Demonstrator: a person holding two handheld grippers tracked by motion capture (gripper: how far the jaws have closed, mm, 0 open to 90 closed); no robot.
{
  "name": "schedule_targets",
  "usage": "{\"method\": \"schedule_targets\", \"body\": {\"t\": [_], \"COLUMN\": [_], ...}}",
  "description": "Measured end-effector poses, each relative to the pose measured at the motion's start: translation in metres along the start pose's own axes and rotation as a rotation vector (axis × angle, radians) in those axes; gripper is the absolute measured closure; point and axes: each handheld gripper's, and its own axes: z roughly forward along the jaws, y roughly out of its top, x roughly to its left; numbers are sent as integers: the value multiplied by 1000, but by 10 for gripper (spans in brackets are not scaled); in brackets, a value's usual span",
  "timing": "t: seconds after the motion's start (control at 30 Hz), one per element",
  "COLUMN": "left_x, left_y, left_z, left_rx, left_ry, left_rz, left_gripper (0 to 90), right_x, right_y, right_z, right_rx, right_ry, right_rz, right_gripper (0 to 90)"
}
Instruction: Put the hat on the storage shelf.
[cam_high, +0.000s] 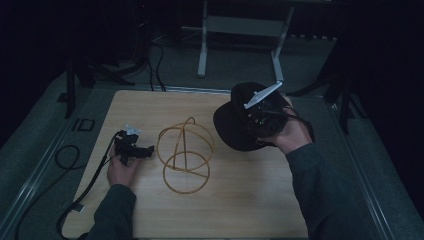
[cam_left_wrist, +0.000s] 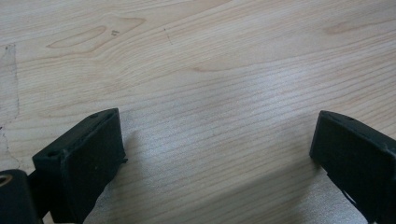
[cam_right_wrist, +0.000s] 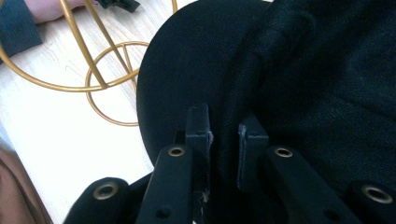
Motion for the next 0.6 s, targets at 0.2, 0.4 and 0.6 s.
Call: {"method": "schedule_targets", "body": {"t": [0.2, 0.4, 0.6], "left_x": [0, 0, 0], "left_y": [0, 0, 0], "left_z": [0, 0, 0], "left_rx": [0, 0, 0], "left_ry": [0, 0, 0], "left_rz": [0, 0, 0], "left_gripper": [24, 24, 24], "right_x": [4, 7, 9], "right_y": [6, 12, 19], "right_z": [-1, -3, -7], "right_rx": [-12, -20, -38], "right_ry": [11, 21, 39], "right_rz": [-27, -44, -67], "right_gripper": [789, 788, 787]}}
